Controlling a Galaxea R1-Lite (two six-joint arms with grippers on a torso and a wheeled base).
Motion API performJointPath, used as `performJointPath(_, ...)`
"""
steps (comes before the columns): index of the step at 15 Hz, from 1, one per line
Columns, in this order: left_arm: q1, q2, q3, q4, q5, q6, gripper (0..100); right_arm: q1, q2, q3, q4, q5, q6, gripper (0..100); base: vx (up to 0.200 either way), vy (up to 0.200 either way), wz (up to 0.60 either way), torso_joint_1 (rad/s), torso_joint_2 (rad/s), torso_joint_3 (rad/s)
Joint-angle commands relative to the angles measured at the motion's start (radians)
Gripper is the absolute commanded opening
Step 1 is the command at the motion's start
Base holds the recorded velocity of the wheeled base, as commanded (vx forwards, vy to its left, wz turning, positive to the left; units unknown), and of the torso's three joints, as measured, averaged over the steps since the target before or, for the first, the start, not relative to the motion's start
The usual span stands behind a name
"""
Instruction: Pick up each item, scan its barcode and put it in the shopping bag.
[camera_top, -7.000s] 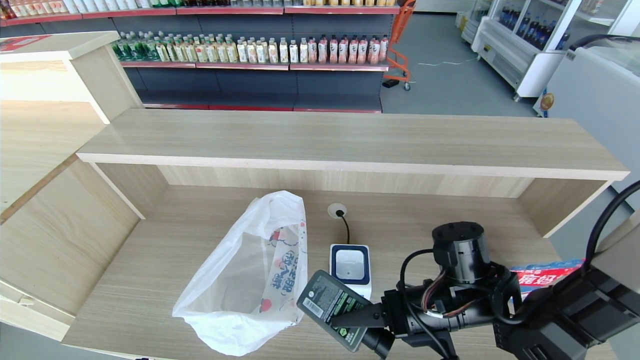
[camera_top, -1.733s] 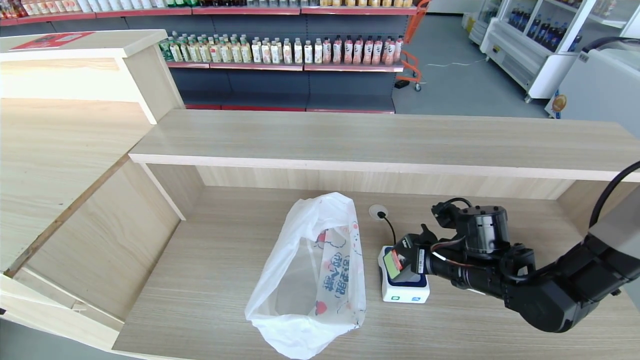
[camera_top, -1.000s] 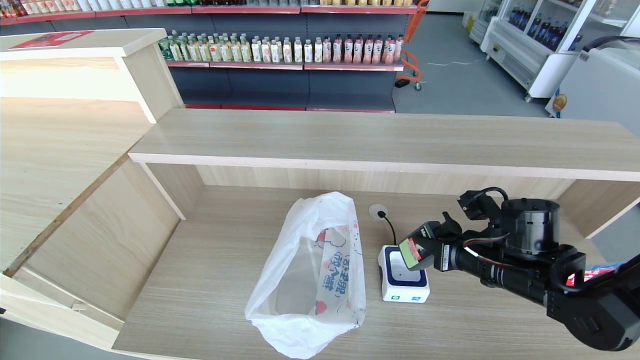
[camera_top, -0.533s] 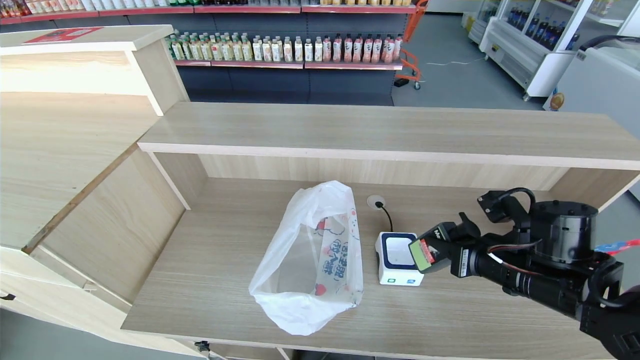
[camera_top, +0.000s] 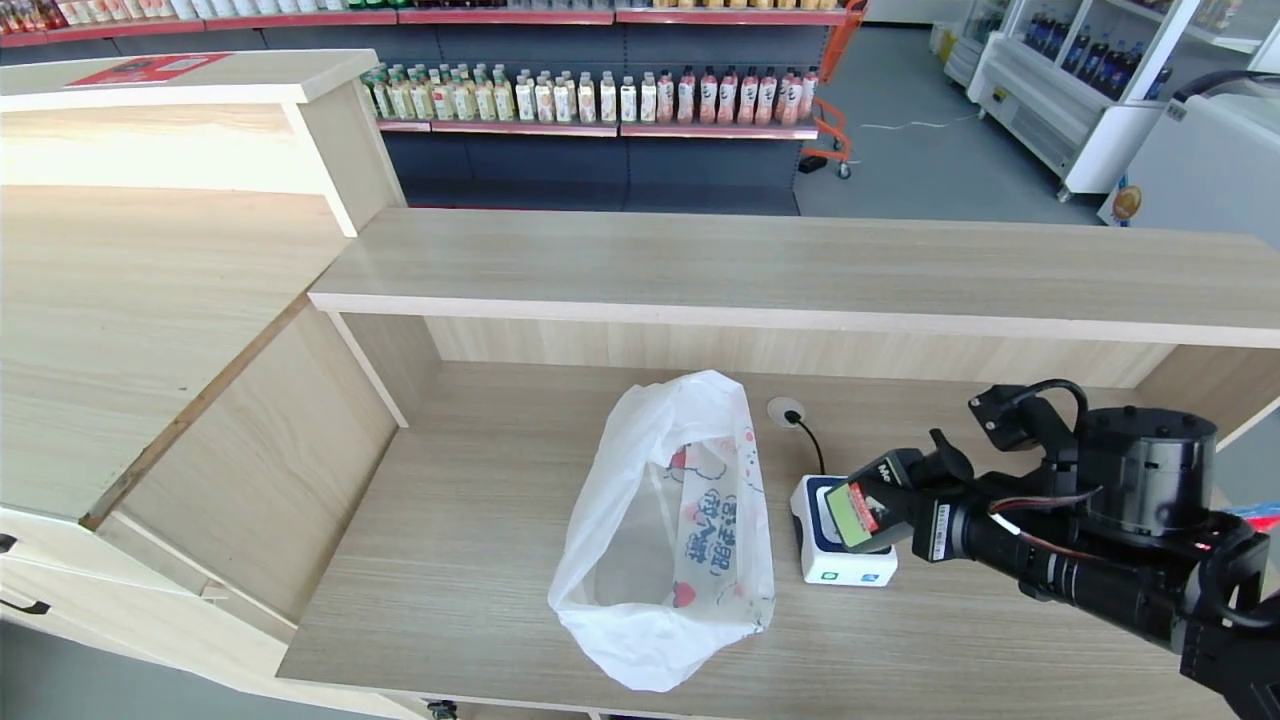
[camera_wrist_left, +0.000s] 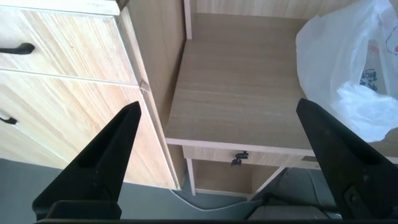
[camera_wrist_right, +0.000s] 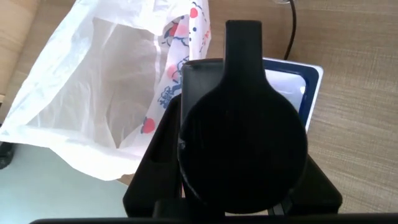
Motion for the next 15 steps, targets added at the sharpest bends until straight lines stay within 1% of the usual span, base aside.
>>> performJointPath(1,-0.001,0.000,0.000,0.000,0.000,0.000,100,0.008,0.032,-0.013,-0.002,0.004,-0.007,0,0.000,0.000,0.00,0.000,0.00,0.000)
performJointPath(3,-0.001,0.000,0.000,0.000,0.000,-0.003,100,0.027,0.109,-0.081,-0.004,0.005,-0.011,0,0.000,0.000,0.00,0.000,0.00,0.000)
performJointPath(8,-0.001,0.000,0.000,0.000,0.000,-0.003,100,0.156,0.281,-0.266,-0.005,0.027,-0.004,0,0.000,0.000,0.00,0.000,0.00,0.000)
performJointPath(10,-0.001,0.000,0.000,0.000,0.000,-0.003,100,0.192,0.322,-0.274,-0.007,0.030,0.002,0,0.000,0.000,0.00,0.000,0.00,0.000)
performJointPath(11,-0.001,0.000,0.000,0.000,0.000,-0.003,100,0.192,0.348,-0.285,-0.013,0.042,0.009,0,0.000,0.000,0.00,0.000,0.00,0.000)
performJointPath(13,-0.001,0.000,0.000,0.000,0.000,-0.003,100,0.193,0.382,-0.314,-0.047,0.042,0.089,0,0.000,0.000,0.00,0.000,0.00,0.000)
performJointPath(15,-0.001,0.000,0.000,0.000,0.000,-0.003,100,0.175,0.429,-0.334,-0.059,0.047,0.055,0,0.000,0.000,0.00,0.000,0.00,0.000)
